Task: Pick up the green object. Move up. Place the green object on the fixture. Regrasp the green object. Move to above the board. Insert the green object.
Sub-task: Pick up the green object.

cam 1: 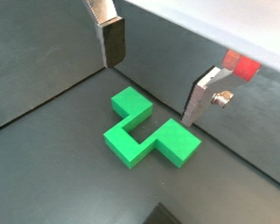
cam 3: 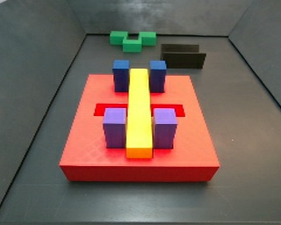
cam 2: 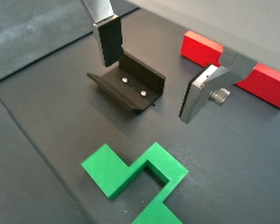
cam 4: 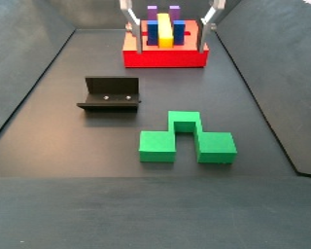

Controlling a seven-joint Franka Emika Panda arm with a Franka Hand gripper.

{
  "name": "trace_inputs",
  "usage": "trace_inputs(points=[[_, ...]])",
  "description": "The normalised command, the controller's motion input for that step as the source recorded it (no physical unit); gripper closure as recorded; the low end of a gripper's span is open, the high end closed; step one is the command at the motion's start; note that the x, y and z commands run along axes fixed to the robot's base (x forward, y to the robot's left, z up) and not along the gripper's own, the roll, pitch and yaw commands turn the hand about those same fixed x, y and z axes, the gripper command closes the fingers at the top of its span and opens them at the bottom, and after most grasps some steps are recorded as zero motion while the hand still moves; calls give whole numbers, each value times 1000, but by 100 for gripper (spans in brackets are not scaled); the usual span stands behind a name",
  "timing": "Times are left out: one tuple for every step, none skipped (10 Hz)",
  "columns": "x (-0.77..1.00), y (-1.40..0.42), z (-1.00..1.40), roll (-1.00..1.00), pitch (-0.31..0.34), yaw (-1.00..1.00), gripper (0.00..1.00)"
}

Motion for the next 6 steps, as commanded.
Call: trace_inputs(points=[[-151, -23, -394, 0, -89, 86, 0], [-183, -37, -423, 0, -107, 80, 0], [-243, -3, -477, 23, -149, 111, 0], [-169, 0, -423, 63, -146, 91, 0], [-14, 0, -329, 144, -127, 31, 0], [0, 0, -360, 159, -120, 0, 0]])
